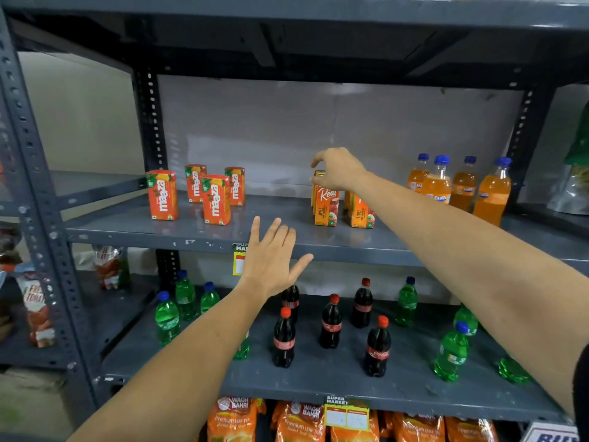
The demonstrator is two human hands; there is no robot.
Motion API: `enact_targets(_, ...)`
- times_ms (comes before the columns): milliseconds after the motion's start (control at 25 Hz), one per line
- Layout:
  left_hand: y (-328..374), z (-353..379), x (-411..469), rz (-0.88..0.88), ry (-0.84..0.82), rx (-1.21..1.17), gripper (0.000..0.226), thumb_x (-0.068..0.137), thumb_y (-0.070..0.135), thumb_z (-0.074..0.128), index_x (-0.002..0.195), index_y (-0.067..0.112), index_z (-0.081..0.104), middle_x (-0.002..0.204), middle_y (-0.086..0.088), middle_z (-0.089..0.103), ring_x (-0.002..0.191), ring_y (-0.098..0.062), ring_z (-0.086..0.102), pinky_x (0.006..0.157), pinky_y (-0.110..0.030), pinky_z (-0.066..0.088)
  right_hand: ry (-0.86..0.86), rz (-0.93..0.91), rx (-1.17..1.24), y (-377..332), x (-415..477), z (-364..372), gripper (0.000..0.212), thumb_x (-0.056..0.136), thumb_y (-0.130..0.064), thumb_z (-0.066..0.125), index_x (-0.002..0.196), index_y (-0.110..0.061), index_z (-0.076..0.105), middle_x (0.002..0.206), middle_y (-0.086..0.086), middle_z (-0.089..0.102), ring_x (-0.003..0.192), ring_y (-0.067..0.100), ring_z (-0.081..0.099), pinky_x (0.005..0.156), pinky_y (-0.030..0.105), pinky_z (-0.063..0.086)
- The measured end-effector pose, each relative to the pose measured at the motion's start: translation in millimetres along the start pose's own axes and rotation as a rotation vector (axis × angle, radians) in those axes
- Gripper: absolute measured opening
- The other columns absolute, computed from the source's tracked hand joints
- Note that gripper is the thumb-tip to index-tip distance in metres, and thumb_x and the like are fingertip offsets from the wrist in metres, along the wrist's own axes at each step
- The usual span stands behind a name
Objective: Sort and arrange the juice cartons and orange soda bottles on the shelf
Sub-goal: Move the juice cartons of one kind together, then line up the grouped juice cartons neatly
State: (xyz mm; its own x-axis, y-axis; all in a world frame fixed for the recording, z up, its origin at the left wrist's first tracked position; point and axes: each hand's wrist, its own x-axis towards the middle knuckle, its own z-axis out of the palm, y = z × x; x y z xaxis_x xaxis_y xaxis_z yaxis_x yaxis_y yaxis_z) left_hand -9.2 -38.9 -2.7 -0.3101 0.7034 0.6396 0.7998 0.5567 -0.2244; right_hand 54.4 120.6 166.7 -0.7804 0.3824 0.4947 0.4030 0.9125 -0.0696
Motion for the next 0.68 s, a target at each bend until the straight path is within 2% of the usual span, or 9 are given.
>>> enact_targets(240, -46.6, -7.5, -12.3, -0.033, 0.214, 0.029, 0.062, 0.09, 0.057, 0.035, 0.119, 0.008, 0.06, 0.129, -0.011, 0.06, 0.128, -0.029, 0.048, 0.11, -0.059, 0.024, 0.081, -0.031, 0.047, -42.1, -6.9, 20.6, 0.042, 0.087, -0.034, 0.061, 0.124, -0.013, 0.057, 0.123, 0.011, 0.062, 0.114, 0.029, 0.057, 0.082, 0.039, 0.05)
enact_targets(400, -100.2, -14.9, -12.3, -0.061, 0.351, 0.01, 0.055, 0.09, 0.05, 0.04, 0.118, 0.006, 0.06, 0.128, -0.013, 0.06, 0.127, -0.028, 0.048, 0.112, -0.057, 0.021, 0.208, -0.05, 0.086, -90.9, -16.7, 46.5, 0.047, 0.088, -0.035, 0.059, 0.13, -0.015, 0.05, 0.125, 0.013, 0.057, 0.111, 0.033, 0.058, 0.082, 0.041, 0.053)
enact_targets(520, -154.8, -19.5, -13.7, -0.08, 0.461, 0.016, 0.049, 0.091, 0.042, 0.048, 0.123, 0.007, 0.058, 0.131, -0.014, 0.058, 0.129, -0.03, 0.047, 0.11, -0.058, 0.023, 0.265, -0.041, 0.046, -134.1, -15.1, 66.8, 0.056, 0.09, -0.04, 0.056, 0.141, -0.023, 0.041, 0.137, 0.014, 0.048, 0.117, 0.038, 0.055, 0.086, 0.044, 0.052)
enact_targets(680, -222.7, -22.6, -15.5, -0.117, 0.413, 0.072, 0.053, 0.086, 0.035, 0.059, 0.132, 0.009, 0.051, 0.137, -0.013, 0.053, 0.136, -0.03, 0.039, 0.11, -0.062, 0.022, 0.284, 0.031, 0.015, -188.3, -5.1, 92.0, 0.061, 0.09, -0.042, 0.056, 0.145, -0.026, 0.036, 0.152, 0.017, 0.034, 0.112, 0.041, 0.058, 0.084, 0.043, 0.051)
